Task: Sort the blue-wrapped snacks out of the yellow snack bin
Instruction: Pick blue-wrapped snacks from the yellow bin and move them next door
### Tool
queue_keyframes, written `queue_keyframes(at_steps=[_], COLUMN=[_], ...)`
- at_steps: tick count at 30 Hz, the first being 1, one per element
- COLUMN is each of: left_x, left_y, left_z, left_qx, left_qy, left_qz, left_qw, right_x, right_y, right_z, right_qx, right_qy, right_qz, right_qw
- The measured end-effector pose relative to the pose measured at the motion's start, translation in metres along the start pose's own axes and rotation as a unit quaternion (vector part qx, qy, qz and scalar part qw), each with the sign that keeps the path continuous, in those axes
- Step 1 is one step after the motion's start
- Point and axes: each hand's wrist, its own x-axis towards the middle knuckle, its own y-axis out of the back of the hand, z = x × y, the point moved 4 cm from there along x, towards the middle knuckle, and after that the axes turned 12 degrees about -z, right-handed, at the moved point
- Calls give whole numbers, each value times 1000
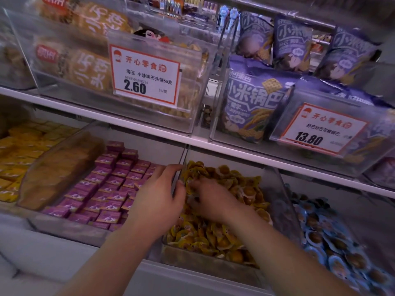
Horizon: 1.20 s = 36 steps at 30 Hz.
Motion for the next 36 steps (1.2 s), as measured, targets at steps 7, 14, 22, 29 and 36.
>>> queue_keyframes(at_steps=[7,14,22,29,36], left_x=[1,1,0,2,0], left_y=[0,-1,1,0,3], left_z=[-6,-6,-7,-10,-5], left_qx=[-8,-23,-38,-33,-19], left_qy=[-4,-6,-4,-2,-8], left_qz=[-16,-23,-34,-36,-36], left_qw=[1000,999,999,999,999], right_x=[19,6,-12,-28,-25], right_y=[-29,-36,-18,7,17], right_z=[5,7,-3,28,31], right_qx=[-73,-54,25,98,313], right_qy=[-37,-7,33,-20,-20], right_qz=[-45,-69,-82,-98,29], right_qw=[996,996,996,990,949])
